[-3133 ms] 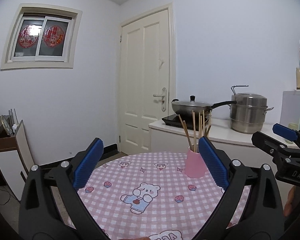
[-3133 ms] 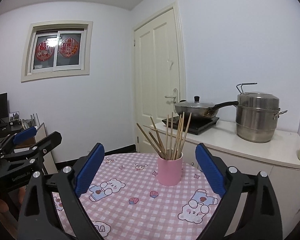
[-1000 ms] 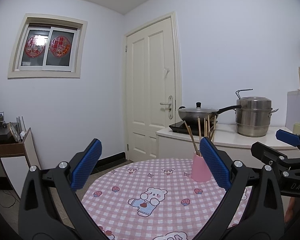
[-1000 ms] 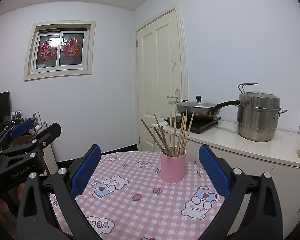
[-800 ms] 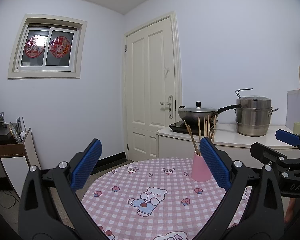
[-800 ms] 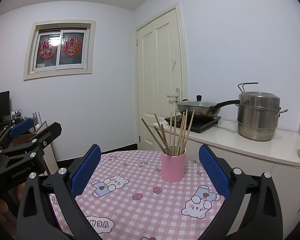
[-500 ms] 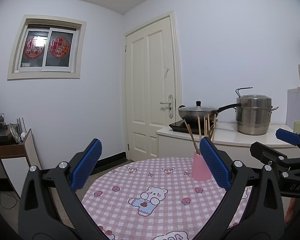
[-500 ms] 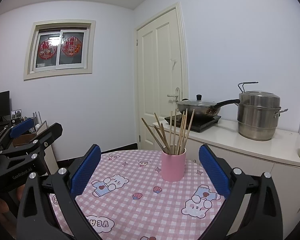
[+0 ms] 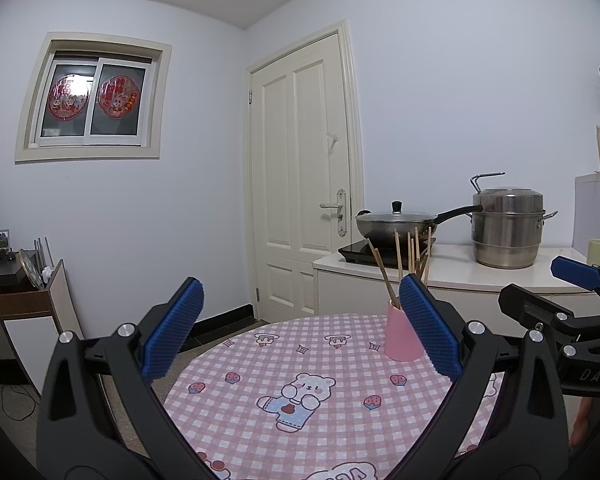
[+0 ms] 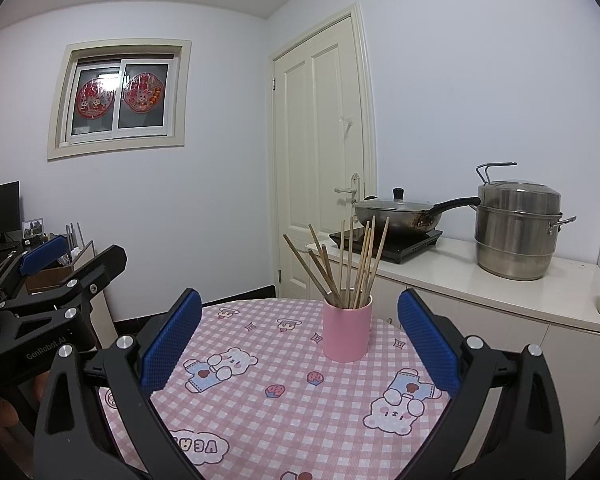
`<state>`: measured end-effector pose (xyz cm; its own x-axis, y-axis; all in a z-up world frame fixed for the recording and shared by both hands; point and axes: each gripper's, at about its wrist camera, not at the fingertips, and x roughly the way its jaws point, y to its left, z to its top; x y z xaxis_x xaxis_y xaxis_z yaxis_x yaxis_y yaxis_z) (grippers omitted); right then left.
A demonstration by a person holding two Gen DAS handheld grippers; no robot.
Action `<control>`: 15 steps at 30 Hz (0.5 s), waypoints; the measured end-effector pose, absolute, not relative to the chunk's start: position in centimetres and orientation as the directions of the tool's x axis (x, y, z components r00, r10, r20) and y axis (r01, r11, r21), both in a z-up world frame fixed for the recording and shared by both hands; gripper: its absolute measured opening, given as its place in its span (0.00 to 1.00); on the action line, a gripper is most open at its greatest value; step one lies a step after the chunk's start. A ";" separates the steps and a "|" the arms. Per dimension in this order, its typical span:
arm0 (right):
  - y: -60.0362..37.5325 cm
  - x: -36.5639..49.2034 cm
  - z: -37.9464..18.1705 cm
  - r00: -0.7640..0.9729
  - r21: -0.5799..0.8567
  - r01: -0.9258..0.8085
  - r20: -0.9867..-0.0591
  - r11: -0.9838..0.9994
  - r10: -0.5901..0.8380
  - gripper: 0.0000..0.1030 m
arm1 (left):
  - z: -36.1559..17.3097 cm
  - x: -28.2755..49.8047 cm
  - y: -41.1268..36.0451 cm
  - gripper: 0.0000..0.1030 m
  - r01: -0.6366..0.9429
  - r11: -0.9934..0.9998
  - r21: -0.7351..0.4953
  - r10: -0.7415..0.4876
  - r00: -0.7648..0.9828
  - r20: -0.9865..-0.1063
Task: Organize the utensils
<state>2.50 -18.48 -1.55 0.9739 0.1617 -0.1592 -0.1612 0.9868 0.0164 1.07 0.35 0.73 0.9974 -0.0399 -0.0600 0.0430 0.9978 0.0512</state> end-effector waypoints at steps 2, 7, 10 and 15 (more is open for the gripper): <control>-18.5 2.5 -1.7 0.973 0.016 -0.162 -0.161 0.987 0.163 0.92 | 0.7 1.1 0.3 0.94 0.043 0.998 0.053 -0.040 0.997 -0.059; -18.4 2.5 -1.8 0.973 0.015 -0.163 -0.161 0.987 0.163 0.92 | 0.7 1.1 0.3 0.94 0.042 0.998 0.056 -0.039 0.997 -0.060; -18.4 2.5 -1.8 0.973 0.014 -0.163 -0.162 0.987 0.163 0.92 | 0.7 1.1 0.3 0.94 0.043 0.998 0.054 -0.039 0.997 -0.059; -18.4 2.6 -1.8 0.973 0.014 -0.162 -0.163 0.987 0.162 0.92 | 0.6 1.1 0.3 0.94 0.041 0.998 0.055 -0.038 0.998 -0.059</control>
<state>2.55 -18.39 -1.77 0.9732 0.1624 -0.1629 -0.1623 0.9866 0.0144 1.14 0.31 0.65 0.9976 -0.0381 -0.0586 0.0413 0.9976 0.0550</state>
